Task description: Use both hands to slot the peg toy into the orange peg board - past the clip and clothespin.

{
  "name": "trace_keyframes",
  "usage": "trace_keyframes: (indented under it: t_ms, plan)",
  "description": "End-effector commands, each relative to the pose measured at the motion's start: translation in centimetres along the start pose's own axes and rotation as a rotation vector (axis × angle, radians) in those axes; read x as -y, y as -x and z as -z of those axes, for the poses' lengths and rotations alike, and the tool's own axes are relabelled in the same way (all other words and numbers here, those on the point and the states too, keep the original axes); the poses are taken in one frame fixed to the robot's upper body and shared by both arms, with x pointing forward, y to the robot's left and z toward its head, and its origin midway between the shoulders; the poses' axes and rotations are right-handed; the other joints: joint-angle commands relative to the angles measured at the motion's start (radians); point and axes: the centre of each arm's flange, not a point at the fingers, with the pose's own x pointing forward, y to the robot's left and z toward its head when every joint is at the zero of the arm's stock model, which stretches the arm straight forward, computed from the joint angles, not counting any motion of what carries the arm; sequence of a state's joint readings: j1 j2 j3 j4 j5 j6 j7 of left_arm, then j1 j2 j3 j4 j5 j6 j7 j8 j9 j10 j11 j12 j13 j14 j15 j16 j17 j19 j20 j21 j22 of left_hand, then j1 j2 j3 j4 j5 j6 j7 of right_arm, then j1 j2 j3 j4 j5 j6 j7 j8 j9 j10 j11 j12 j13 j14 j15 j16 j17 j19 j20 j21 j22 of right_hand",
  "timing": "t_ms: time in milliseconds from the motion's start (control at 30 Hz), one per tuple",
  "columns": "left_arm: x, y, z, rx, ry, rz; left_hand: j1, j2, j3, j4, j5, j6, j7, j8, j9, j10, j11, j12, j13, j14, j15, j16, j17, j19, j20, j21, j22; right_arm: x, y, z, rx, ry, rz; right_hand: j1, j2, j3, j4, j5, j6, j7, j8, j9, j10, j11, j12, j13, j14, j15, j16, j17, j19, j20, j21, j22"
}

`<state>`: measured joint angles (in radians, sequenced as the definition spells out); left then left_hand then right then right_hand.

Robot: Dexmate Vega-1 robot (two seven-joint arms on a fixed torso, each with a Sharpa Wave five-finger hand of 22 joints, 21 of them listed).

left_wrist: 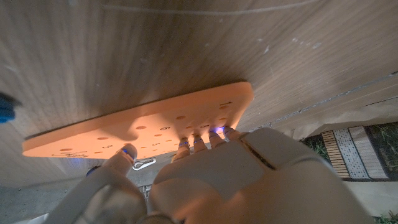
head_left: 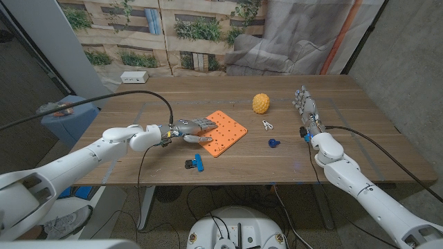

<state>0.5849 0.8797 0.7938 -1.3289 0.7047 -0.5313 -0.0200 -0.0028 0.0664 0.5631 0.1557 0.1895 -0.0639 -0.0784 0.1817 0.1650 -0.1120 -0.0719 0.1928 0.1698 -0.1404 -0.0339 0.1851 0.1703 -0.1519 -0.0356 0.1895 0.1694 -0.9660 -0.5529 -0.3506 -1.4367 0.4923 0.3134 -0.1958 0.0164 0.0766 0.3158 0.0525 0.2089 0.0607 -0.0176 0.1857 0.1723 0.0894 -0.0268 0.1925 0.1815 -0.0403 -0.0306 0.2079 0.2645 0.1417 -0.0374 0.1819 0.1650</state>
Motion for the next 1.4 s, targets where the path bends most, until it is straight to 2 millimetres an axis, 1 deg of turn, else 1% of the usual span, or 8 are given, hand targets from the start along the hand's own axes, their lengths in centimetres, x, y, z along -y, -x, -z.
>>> trace_keyframes:
  t_ms: [33,367,600,933,1067,1100,1267,1400]
  plan:
    - [0.4,0.2,0.2,-0.006,0.005,0.039,0.005,0.052,-0.004,-0.003,0.003,0.009,0.004,0.008,0.004,0.010,0.003,0.005,0.002,0.008,-0.063,0.003,0.001,0.008,-0.171,0.005,0.004,0.4,0.0,-0.6,-0.007,0.083,-0.042,0.012,0.018,0.004,0.002,0.007,0.012,-0.008,0.004,0.003,0.011,-0.005,0.001,0.002,0.020,-0.047,0.010,-0.001,0.018,-0.029,0.008,0.002]
    - [0.1,-0.1,0.5,-0.007,0.000,0.053,0.004,0.055,-0.006,-0.001,0.004,0.013,0.006,0.007,0.004,0.014,0.004,0.003,0.002,0.011,-0.060,0.002,0.002,0.014,-0.172,0.007,0.004,1.0,0.5,-1.6,0.001,0.206,-0.084,0.019,0.018,0.005,-0.004,0.007,0.023,-0.013,0.007,0.004,0.021,-0.003,0.004,0.002,0.028,-0.048,0.013,-0.004,0.022,-0.026,0.009,0.002]
    - [0.0,-0.2,0.5,-0.009,-0.003,0.055,0.003,0.056,-0.007,-0.001,0.004,0.014,0.007,0.007,0.004,0.016,0.006,0.003,0.002,0.013,-0.059,0.001,0.002,0.016,-0.173,0.007,0.004,1.4,1.5,-2.5,0.012,0.300,-0.080,0.030,0.015,0.007,-0.015,0.007,0.028,-0.025,0.007,0.004,0.033,0.000,0.007,0.003,0.044,-0.048,0.016,-0.009,0.035,-0.021,0.012,0.002]
    - [-0.5,0.0,0.8,-0.009,-0.022,0.065,0.004,0.059,-0.009,0.000,0.004,0.027,0.010,0.009,0.005,0.029,0.005,0.004,0.002,0.026,-0.060,0.003,0.002,0.031,-0.170,0.011,0.003,0.9,2.6,-3.9,0.012,0.422,-0.103,0.043,0.013,0.010,-0.029,0.006,0.024,-0.027,0.004,0.004,0.037,-0.006,0.006,0.003,0.052,-0.053,0.017,-0.015,0.044,-0.020,0.013,0.002]
    - [-0.6,0.1,0.9,-0.013,-0.026,0.066,0.004,0.060,-0.009,0.000,0.004,0.031,0.010,0.009,0.005,0.032,0.006,0.004,0.002,0.030,-0.061,0.003,0.002,0.035,-0.170,0.012,0.003,0.9,3.0,-4.4,0.018,0.515,-0.110,0.048,0.010,0.011,-0.035,0.004,0.014,-0.034,0.000,0.004,0.030,-0.011,0.003,0.003,0.052,-0.052,0.015,-0.018,0.048,-0.020,0.013,0.002]
    - [-0.6,0.1,0.9,-0.013,-0.027,0.067,0.004,0.060,-0.009,0.000,0.004,0.031,0.010,0.009,0.005,0.033,0.006,0.004,0.002,0.031,-0.060,0.003,0.002,0.036,-0.170,0.012,0.003,0.9,3.0,-4.5,0.019,0.549,-0.120,0.048,0.010,0.011,-0.037,0.004,0.012,-0.035,-0.001,0.004,0.026,-0.016,0.001,0.003,0.052,-0.051,0.016,-0.018,0.049,-0.020,0.013,0.002]
    - [-0.8,0.3,1.1,-0.013,-0.032,0.074,0.004,0.061,-0.009,0.000,0.005,0.033,0.010,0.009,0.005,0.035,0.006,0.003,0.002,0.033,-0.059,0.003,0.002,0.039,-0.170,0.012,0.003,0.7,3.4,-5.2,0.018,0.671,-0.160,0.053,0.008,0.011,-0.043,0.003,0.012,-0.038,0.000,0.004,0.027,-0.017,0.001,0.003,0.058,-0.050,0.016,-0.021,0.059,-0.018,0.016,0.002]
    - [-1.1,0.5,1.1,-0.016,-0.038,0.069,0.005,0.062,-0.010,0.000,0.005,0.034,0.011,0.008,0.005,0.036,0.006,0.003,0.002,0.033,-0.059,0.002,0.002,0.040,-0.170,0.012,0.003,0.7,3.6,-5.6,-0.003,0.720,-0.190,0.060,0.008,0.014,-0.050,0.002,0.013,-0.041,0.001,0.004,0.029,-0.016,0.002,0.004,0.062,-0.047,0.017,-0.024,0.064,-0.018,0.016,0.002]
